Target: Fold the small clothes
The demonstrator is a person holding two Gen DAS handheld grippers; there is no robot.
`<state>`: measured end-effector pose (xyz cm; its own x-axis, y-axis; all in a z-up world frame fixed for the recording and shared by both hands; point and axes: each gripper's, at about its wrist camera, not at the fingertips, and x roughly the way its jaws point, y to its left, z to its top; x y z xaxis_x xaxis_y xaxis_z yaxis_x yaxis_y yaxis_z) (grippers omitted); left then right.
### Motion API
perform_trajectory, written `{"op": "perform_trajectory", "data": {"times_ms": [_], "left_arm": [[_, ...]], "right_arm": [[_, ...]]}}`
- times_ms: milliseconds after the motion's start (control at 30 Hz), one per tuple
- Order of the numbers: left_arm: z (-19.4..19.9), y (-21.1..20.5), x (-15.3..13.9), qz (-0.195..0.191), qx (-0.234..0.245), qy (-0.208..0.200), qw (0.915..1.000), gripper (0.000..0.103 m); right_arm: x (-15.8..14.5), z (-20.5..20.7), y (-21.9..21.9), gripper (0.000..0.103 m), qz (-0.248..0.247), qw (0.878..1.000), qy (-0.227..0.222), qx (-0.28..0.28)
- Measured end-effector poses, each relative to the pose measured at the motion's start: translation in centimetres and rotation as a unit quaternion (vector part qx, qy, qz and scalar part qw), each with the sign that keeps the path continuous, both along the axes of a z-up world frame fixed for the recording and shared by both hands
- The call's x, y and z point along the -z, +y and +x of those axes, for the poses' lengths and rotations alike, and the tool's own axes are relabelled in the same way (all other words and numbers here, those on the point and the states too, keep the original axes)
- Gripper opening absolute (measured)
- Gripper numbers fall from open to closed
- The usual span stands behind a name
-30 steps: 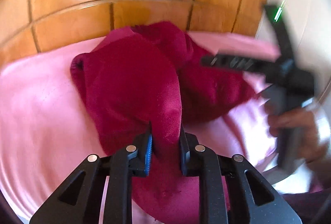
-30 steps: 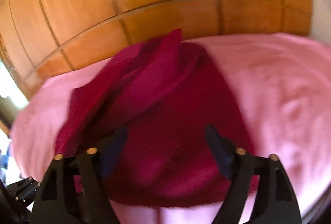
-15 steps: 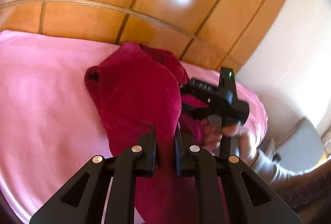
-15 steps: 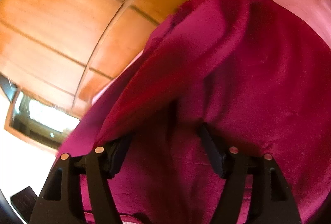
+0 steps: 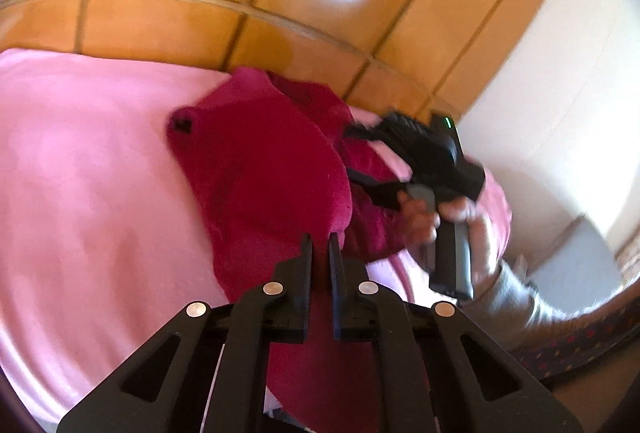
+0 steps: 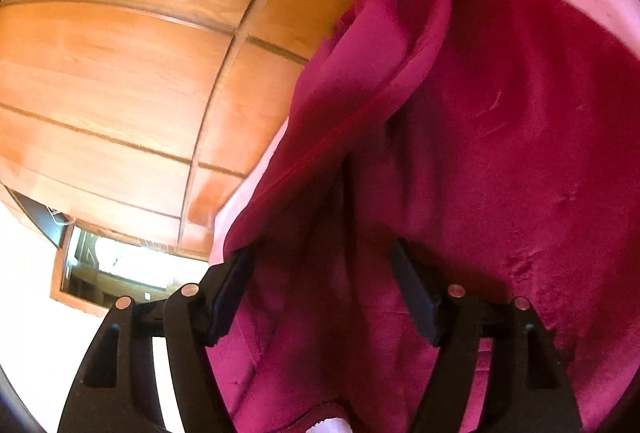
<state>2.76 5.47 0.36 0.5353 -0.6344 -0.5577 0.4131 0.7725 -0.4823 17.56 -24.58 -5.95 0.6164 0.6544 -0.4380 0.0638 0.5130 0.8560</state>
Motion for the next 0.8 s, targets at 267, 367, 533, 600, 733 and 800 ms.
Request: {"op": "perform_trajectory", "data": {"times_ms": [267, 367, 533, 600, 733, 800], "left_arm": [[0.6, 3.2, -2.0, 0.001, -0.050, -0.028, 0.9984, 0.006], [1.5, 4.8, -2.7, 0.010, -0.082, -0.038, 0.9959, 0.006], [4.8, 9.7, -3.8, 0.020, -0.172, -0.042, 0.9841, 0.006], [7.0, 12.1, -3.8, 0.037, -0.224, -0.034, 0.9733, 0.006], [11.8, 17.0, -3.0, 0.082, -0.318, -0.003, 0.9446, 0.006], [13.7, 19.0, -2.5, 0.104, -0.346, 0.013, 0.9323, 0.006]], "right_arm": [[-0.2, 0.5, 1.2, 0.075, 0.013, 0.999, -0.012, -0.037], [-0.8, 1.4, 3.8, 0.065, -0.044, 0.997, -0.021, -0.065], [-2.7, 2.2, 4.7, 0.009, -0.143, 0.984, -0.057, -0.084], [-4.8, 1.7, 3.1, 0.008, -0.191, 0.975, -0.090, -0.069], [-8.7, 1.4, -2.8, 0.007, -0.326, 0.936, -0.132, -0.004], [-10.1, 2.0, -6.9, 0.007, -0.391, 0.911, -0.126, 0.045]]}}
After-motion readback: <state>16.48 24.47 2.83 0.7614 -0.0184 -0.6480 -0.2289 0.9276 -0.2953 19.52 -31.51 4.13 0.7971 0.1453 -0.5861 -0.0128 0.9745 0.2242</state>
